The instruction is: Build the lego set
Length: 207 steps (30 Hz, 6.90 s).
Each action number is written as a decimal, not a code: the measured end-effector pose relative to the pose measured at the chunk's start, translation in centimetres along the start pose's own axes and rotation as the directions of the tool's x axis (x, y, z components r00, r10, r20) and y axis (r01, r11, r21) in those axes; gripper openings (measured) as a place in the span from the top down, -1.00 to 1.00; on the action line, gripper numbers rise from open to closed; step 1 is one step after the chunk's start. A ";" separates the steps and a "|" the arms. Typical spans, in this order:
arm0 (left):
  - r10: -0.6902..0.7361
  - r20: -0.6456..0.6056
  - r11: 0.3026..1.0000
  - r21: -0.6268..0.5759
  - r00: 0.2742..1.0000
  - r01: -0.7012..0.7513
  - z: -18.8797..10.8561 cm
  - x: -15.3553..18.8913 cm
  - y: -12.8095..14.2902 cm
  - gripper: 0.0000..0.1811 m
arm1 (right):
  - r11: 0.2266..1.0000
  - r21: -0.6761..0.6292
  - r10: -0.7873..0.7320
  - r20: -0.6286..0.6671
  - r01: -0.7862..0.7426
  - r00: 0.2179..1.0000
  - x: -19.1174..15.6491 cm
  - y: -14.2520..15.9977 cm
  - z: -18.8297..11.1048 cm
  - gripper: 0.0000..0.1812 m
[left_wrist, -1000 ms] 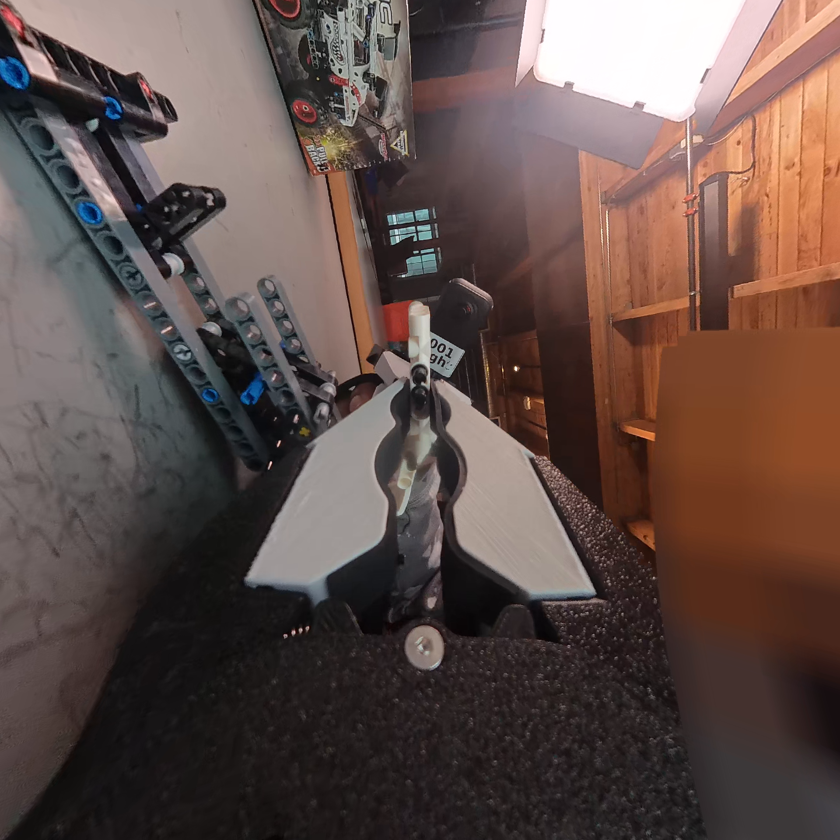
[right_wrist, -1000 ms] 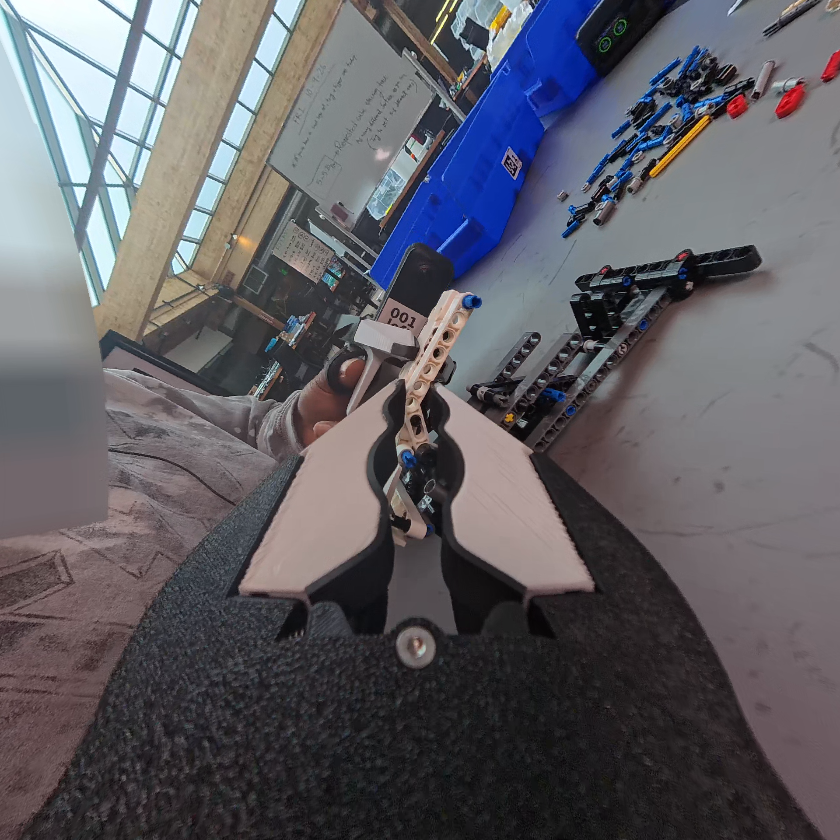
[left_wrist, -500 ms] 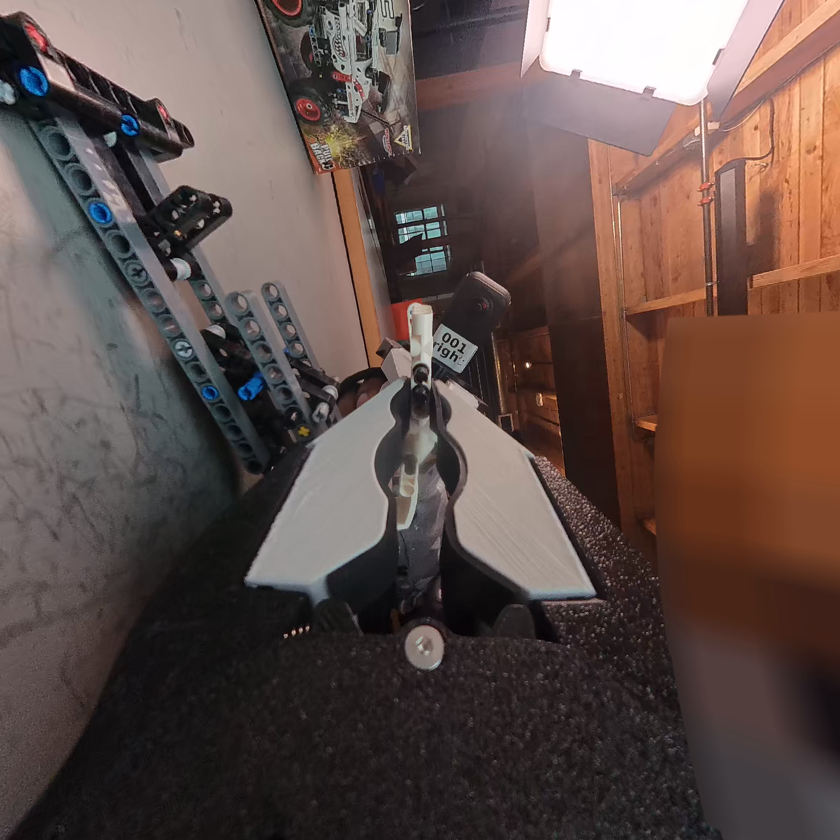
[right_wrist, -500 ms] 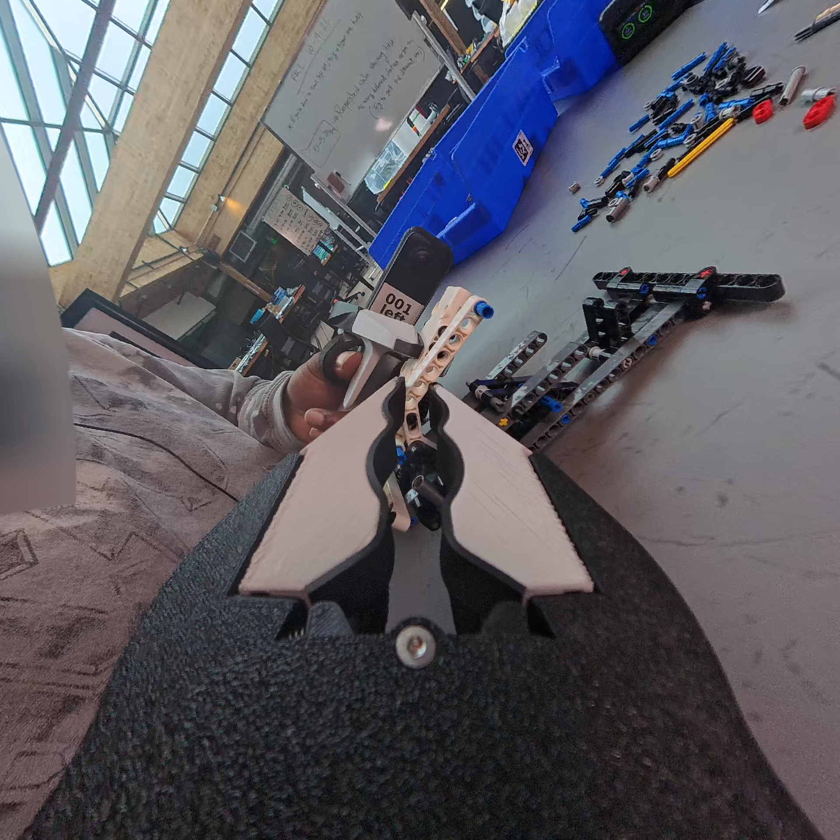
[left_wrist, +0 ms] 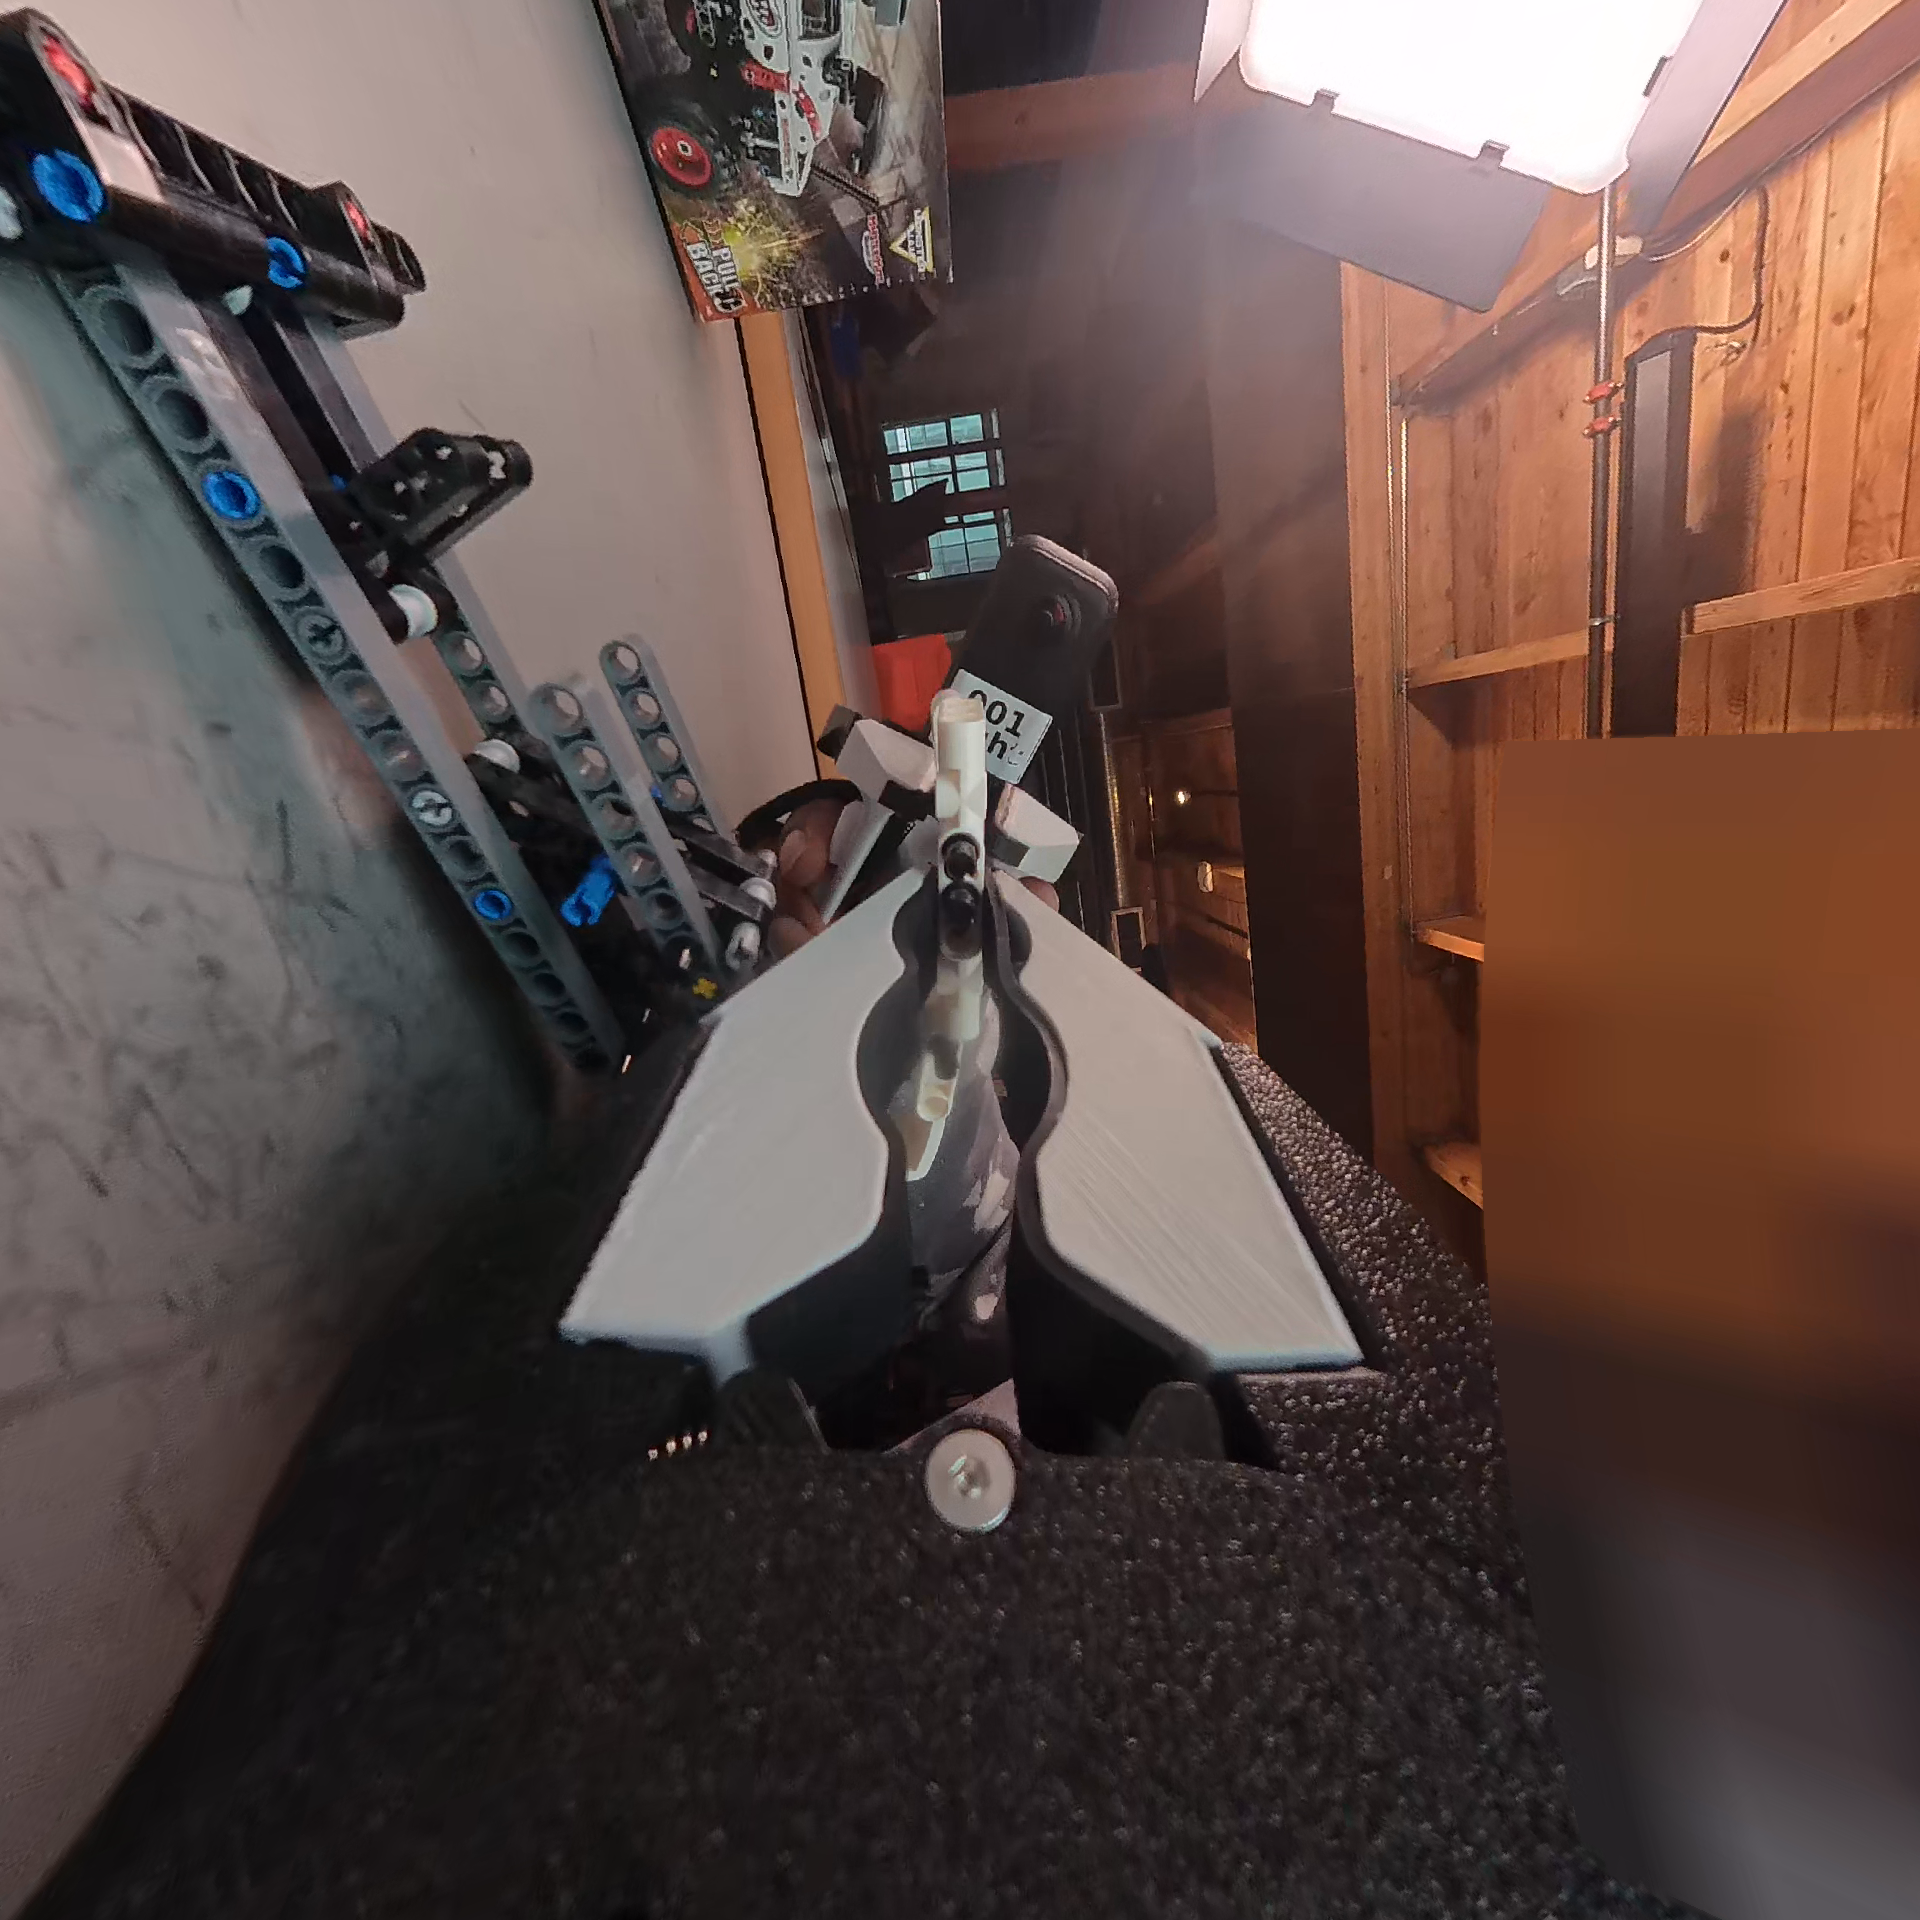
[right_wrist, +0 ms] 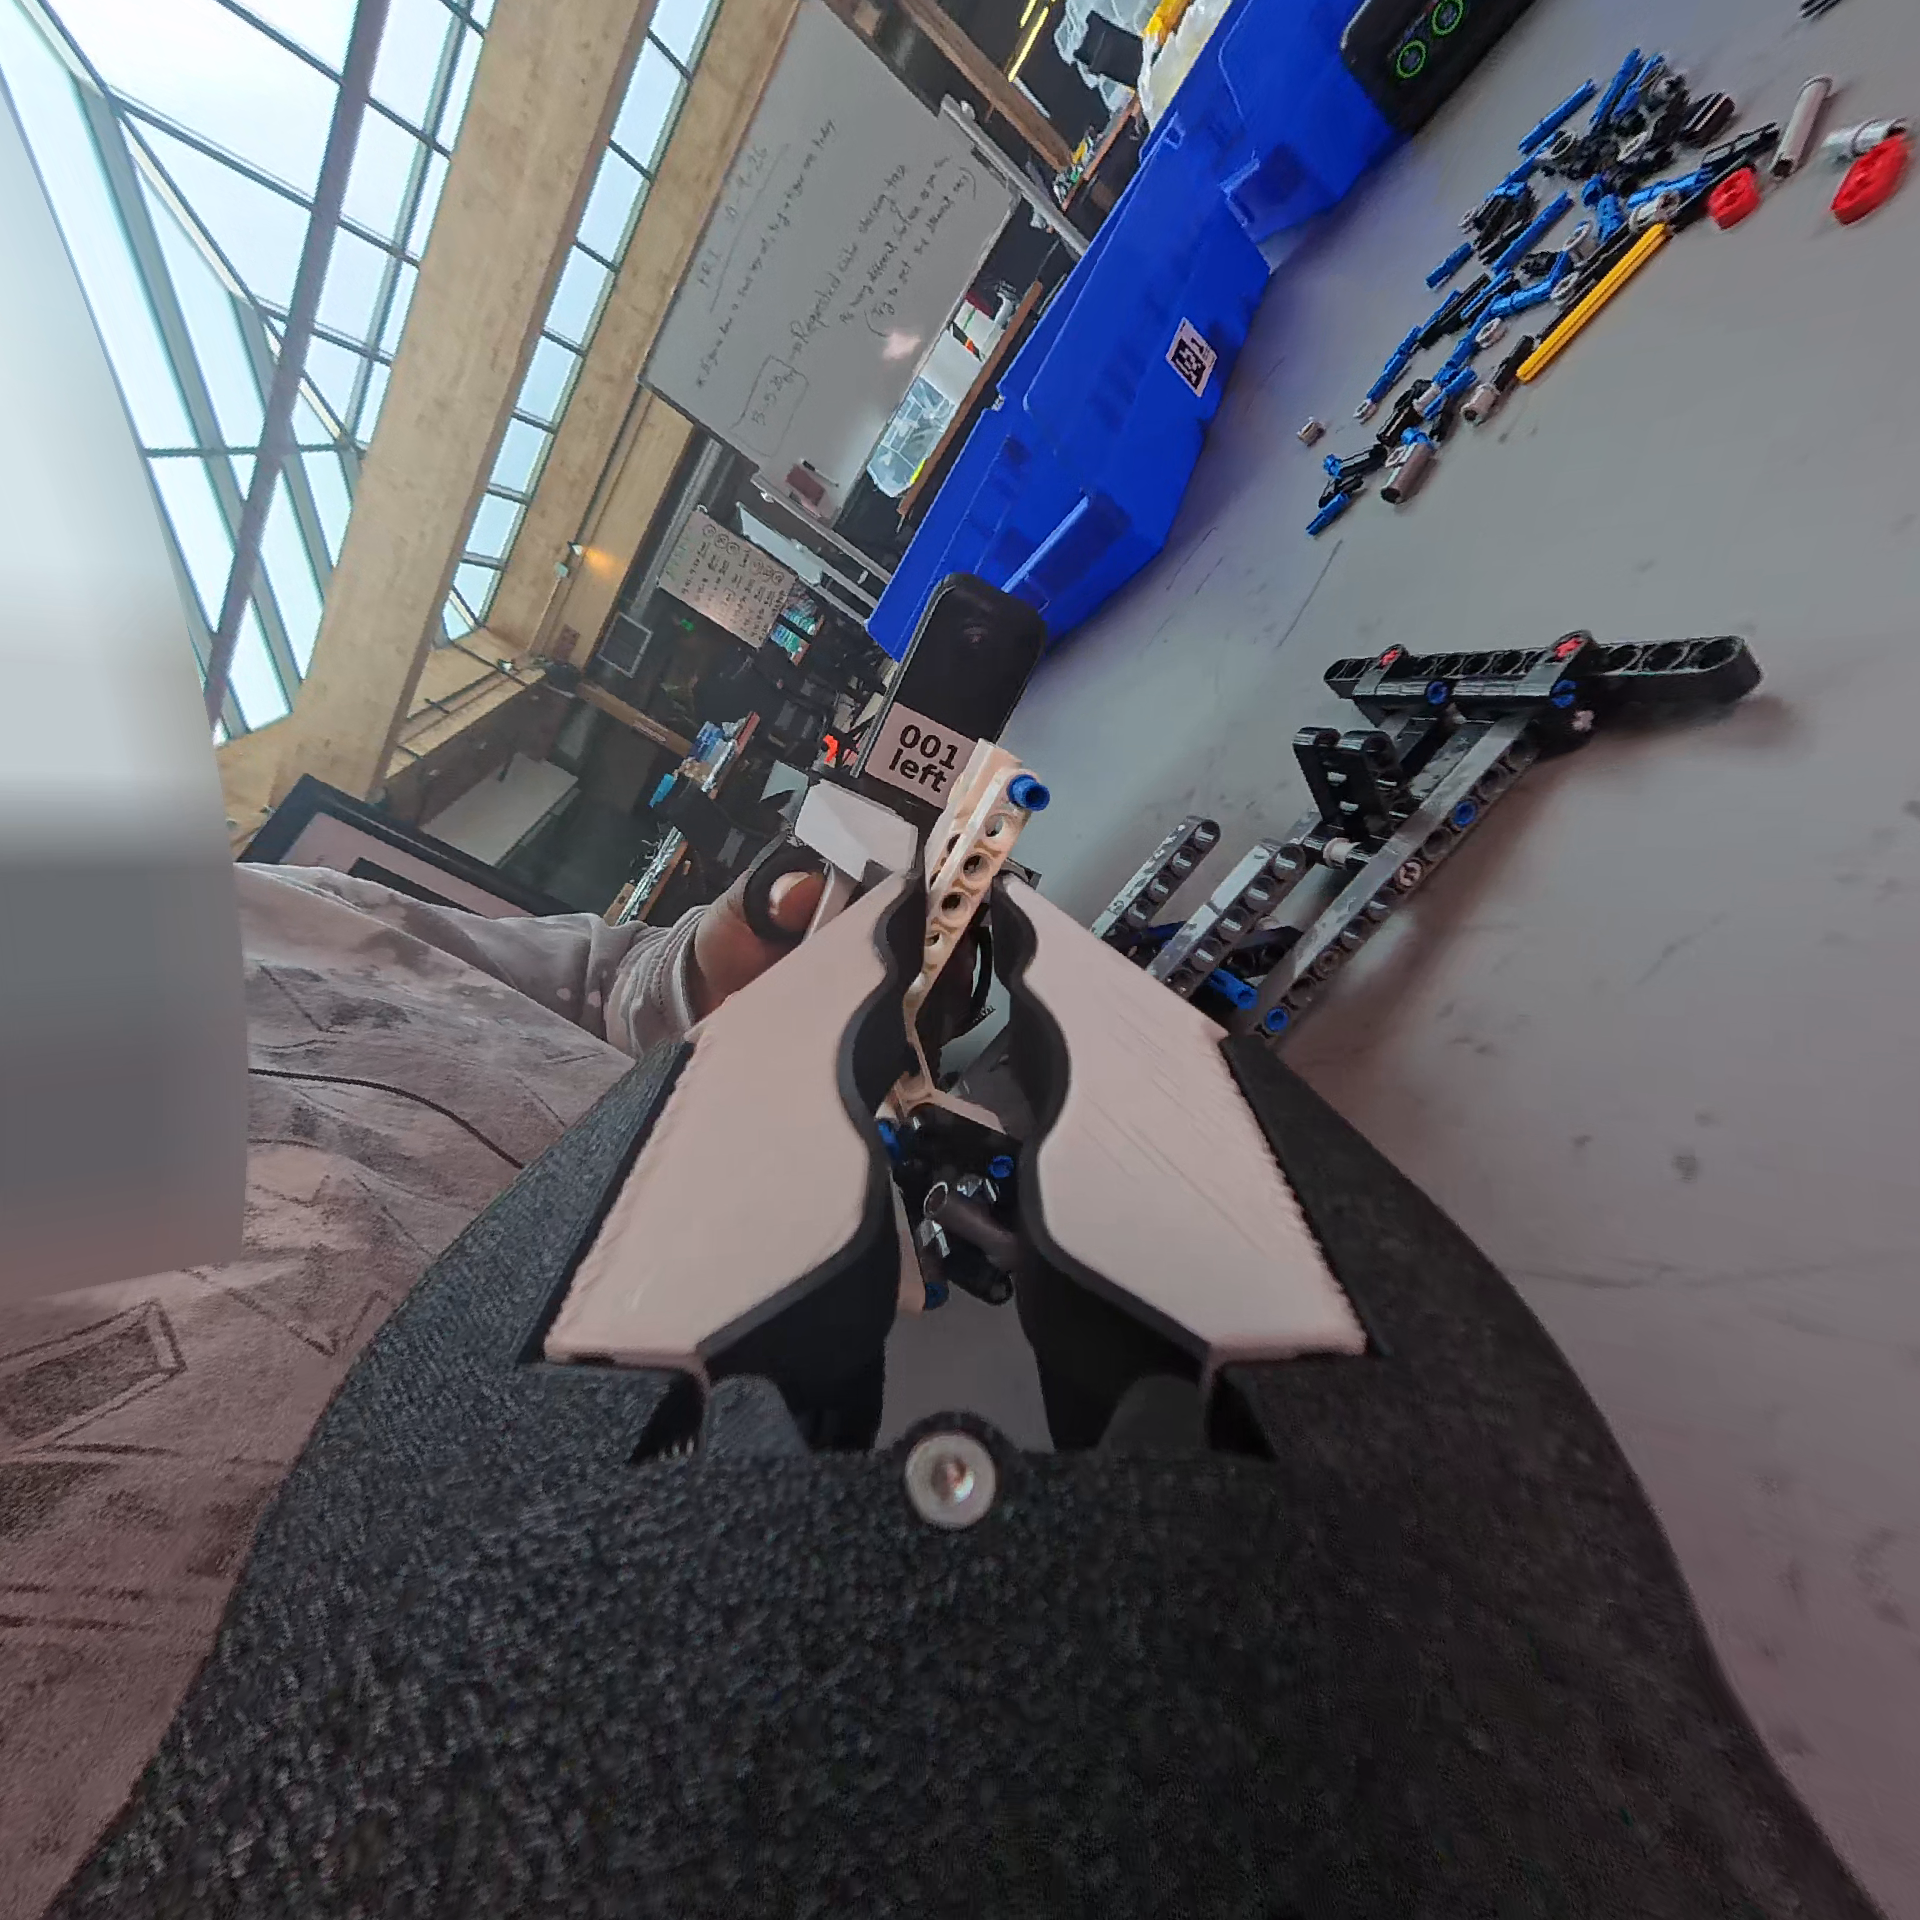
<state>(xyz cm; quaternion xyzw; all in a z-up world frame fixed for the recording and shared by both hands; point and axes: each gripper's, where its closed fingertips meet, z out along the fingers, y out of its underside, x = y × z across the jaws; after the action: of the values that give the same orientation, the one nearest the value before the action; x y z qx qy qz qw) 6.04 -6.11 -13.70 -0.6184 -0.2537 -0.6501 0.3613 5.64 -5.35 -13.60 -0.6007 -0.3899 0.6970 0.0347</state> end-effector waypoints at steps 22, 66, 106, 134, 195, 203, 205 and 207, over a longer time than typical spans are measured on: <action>-0.028 0.037 0.994 -0.109 0.999 0.031 0.2 0.0 0.5 0.92 | 0.998 0.009 -0.055 -0.024 0.056 0.998 -0.3 0.3 0.2 0.91; 0.145 0.045 0.789 -0.608 0.988 -0.088 -0.1 0.8 4.1 0.95 | 0.974 -0.212 -0.043 0.149 0.074 0.988 -2.5 2.7 -0.1 0.91; 0.145 0.048 0.728 -0.682 0.988 -0.073 -0.5 0.4 4.7 0.93 | 0.976 -0.190 -0.082 0.148 0.110 0.986 -2.1 1.8 -1.2 0.73; 0.069 0.120 0.662 -0.748 0.990 0.044 0.7 0.2 5.1 0.93 | 0.910 -0.373 0.234 0.102 -0.181 0.967 -1.6 2.5 -1.6 0.91; -0.028 0.061 0.745 -0.664 0.998 0.061 2.1 0.0 4.7 0.93 | 0.467 -0.664 -0.816 -0.068 0.584 0.575 -0.6 3.9 -1.8 0.51; -0.039 0.105 0.761 -0.641 0.994 0.097 2.1 -0.1 4.1 0.92 | 0.452 -0.621 -0.833 -0.036 0.641 0.552 -0.4 3.7 -1.6 0.54; -0.044 0.089 0.767 -0.635 0.995 0.091 2.0 0.2 3.7 0.89 | 0.486 -0.588 -0.813 -0.034 0.646 0.581 -0.5 3.6 -1.6 0.54; 0.002 0.092 0.752 -0.657 0.996 0.059 1.2 -0.1 3.9 0.79 | 0.522 -0.556 -0.793 -0.037 0.647 0.608 -0.5 3.4 -1.7 0.54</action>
<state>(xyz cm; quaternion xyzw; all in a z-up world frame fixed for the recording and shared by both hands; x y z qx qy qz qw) 9.88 -7.53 -14.08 -0.7297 -0.0334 -0.6756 0.0993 8.70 -7.18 -15.13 -0.4632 -0.7580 0.3996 0.2262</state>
